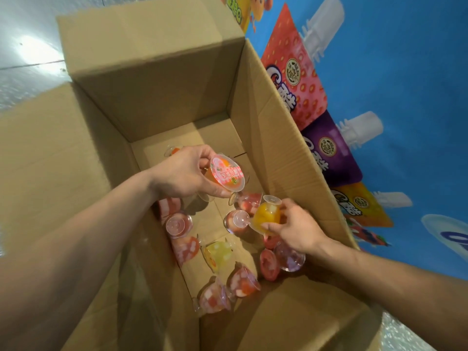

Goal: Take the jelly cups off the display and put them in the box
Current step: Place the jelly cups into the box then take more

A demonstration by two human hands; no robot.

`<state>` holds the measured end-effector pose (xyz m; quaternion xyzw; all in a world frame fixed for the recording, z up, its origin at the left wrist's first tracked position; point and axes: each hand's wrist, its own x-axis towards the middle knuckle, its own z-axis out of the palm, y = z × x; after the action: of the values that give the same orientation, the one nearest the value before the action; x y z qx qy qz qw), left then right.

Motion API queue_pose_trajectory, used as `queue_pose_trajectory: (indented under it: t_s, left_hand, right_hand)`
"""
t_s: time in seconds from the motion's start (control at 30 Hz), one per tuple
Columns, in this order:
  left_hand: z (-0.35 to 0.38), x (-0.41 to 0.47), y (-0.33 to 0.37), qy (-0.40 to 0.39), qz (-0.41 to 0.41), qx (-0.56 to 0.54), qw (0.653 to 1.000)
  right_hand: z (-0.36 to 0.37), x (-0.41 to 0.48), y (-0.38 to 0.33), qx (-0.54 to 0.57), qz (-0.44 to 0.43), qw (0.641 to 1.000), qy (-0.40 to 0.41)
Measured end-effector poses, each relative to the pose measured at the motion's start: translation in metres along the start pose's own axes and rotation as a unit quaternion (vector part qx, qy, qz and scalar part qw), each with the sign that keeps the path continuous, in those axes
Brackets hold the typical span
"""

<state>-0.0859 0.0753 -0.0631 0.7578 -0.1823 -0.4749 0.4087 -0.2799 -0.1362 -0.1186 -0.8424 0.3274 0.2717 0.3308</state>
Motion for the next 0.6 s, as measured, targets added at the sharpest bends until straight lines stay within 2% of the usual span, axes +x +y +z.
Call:
queue_pose_trajectory:
  t_s: [0.1,0.27,0.43,0.6]
  left_hand:
    - [0.004,-0.006,0.01,0.003,0.018,-0.001,1.0]
    - [-0.009,-0.02,0.038,0.03,0.058,0.004,0.998]
    - [-0.027,-0.07,0.093,0.068,0.093,0.017,0.993]
    - [-0.037,-0.134,0.169,0.054,0.106,-0.025,0.993]
  right_hand:
    - [-0.025,-0.018,-0.011,0.097,-0.051,0.994,0.004]
    - [-0.07,-0.051,-0.043,0.142,-0.11,0.981,0.075]
    - [-0.124,-0.115,-0.076,0.135,-0.121,0.974,0.138]
    - [-0.186,-0.203,-0.129,0.109,-0.125,0.972,0.167]
